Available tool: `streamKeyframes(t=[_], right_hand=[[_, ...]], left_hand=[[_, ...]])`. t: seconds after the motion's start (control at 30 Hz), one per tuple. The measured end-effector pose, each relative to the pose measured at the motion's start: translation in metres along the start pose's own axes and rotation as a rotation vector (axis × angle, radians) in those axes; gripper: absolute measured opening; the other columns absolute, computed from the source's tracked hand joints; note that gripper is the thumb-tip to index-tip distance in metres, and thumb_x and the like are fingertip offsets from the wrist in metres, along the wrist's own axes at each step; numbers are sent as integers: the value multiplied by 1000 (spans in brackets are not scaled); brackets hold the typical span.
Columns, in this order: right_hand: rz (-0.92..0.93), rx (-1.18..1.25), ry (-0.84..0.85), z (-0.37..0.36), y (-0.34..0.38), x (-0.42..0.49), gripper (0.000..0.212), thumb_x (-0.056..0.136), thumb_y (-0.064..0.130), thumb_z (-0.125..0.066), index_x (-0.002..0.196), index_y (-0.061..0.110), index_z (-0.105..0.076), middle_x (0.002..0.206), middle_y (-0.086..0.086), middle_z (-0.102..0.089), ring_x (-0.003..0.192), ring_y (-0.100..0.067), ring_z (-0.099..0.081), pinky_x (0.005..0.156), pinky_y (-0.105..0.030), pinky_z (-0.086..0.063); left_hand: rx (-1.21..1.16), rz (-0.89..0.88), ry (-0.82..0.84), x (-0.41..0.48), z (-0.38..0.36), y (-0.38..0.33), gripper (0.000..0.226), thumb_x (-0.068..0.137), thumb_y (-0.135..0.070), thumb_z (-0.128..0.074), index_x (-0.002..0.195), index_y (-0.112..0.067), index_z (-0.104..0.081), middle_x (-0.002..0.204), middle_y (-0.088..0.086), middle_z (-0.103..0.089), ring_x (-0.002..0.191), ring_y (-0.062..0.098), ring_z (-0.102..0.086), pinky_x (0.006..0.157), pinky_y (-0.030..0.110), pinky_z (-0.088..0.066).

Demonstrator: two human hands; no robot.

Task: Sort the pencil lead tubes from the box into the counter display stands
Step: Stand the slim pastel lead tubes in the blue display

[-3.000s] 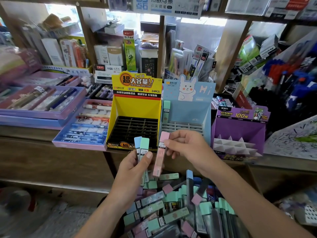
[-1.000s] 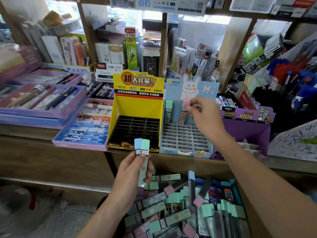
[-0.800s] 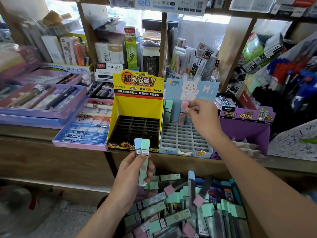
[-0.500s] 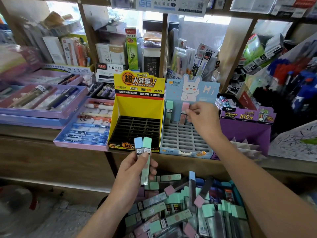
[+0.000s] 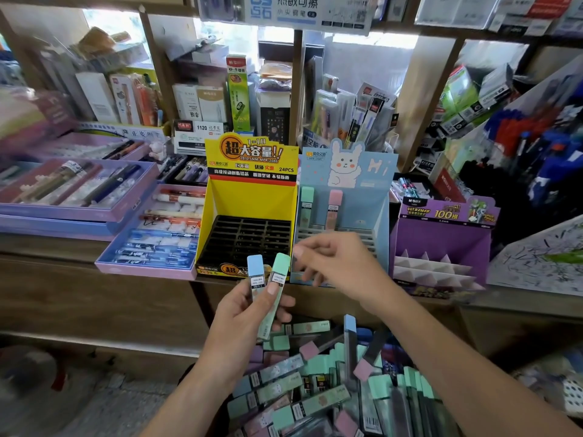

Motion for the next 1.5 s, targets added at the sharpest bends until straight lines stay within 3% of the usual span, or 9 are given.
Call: streamKeyframes(t=[0.1,0.33,0.53,0.67,0.83,0.97,1.07,1.27,1.5], right_hand=[[7,50,64,-13,-2,-3,12,94,22,-75,104,15,-77,83,-5,-79,72,-18,-73,62,-24,-57],[4,130,22,-9,0,-3,6,91,15,-78,96,12,-75,79,-9,-78,67,-18,-73,59,-23,-56],[57,76,-160,31,14,3,11,91,14,-78,101,10,-73,77,-9,-78,64,-16,-72,60,-23,-58],[154,-9,-299,59,31,9,9,91,12,-78,99,12,-74,78,-8,-77,69,-19,-75,62,-21,-59],[243,-202,-388,73,42,24,8,92,12,-76,100,13,-75,84,-7,-75,75,-19,-75,74,-38,-65],[284,-268,-422,73,44,36,12,91,9,-75,94,20,-74,85,-5,-75,81,-24,-76,78,-43,-64],[306,-329,-437,70,43,42,16,90,10,-76,94,25,-74,83,0,-75,78,-21,-75,75,-32,-64],[318,-451,-450,68,41,48,14,91,12,-76,103,15,-80,84,5,-73,70,-1,-64,68,-6,-48],[342,-541,-460,68,49,46,18,92,13,-75,109,10,-79,92,0,-72,74,3,-60,72,-1,-45]], left_hand=[[18,2,3,-1,-1,-1,36,90,-51,-68,113,-24,-72,100,13,-77,81,20,-71,64,26,-55],[-24,50,-29,-2,-2,0,30,93,-49,-61,106,-25,-75,99,16,-78,80,22,-72,65,26,-56],[-134,96,-87,3,2,5,38,102,-35,-51,109,-2,-68,101,21,-77,91,34,-77,71,34,-64],[-124,95,-101,2,3,5,33,105,-29,-49,107,-2,-68,100,20,-78,90,31,-77,70,31,-63],[-67,75,-87,-2,5,3,32,101,-36,-54,99,-12,-74,90,14,-74,76,22,-67,66,29,-56],[-69,70,-89,-2,4,1,31,101,-34,-53,97,-14,-76,87,12,-73,74,22,-64,65,28,-55],[-67,69,-95,-2,5,1,31,103,-32,-52,98,-13,-76,87,13,-72,73,22,-64,64,28,-54],[-74,75,-103,-2,7,1,30,105,-30,-52,100,-11,-76,86,14,-72,73,22,-64,65,29,-54],[-70,78,-98,-1,6,2,29,104,-32,-53,98,-15,-77,87,12,-73,73,20,-65,65,27,-55]])
Point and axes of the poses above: each hand's wrist, its own x-axis towards the middle knuckle, its own z-axis out of the back of the hand, y = z × x, the point moved 5 cm from there along x, towards the middle knuckle
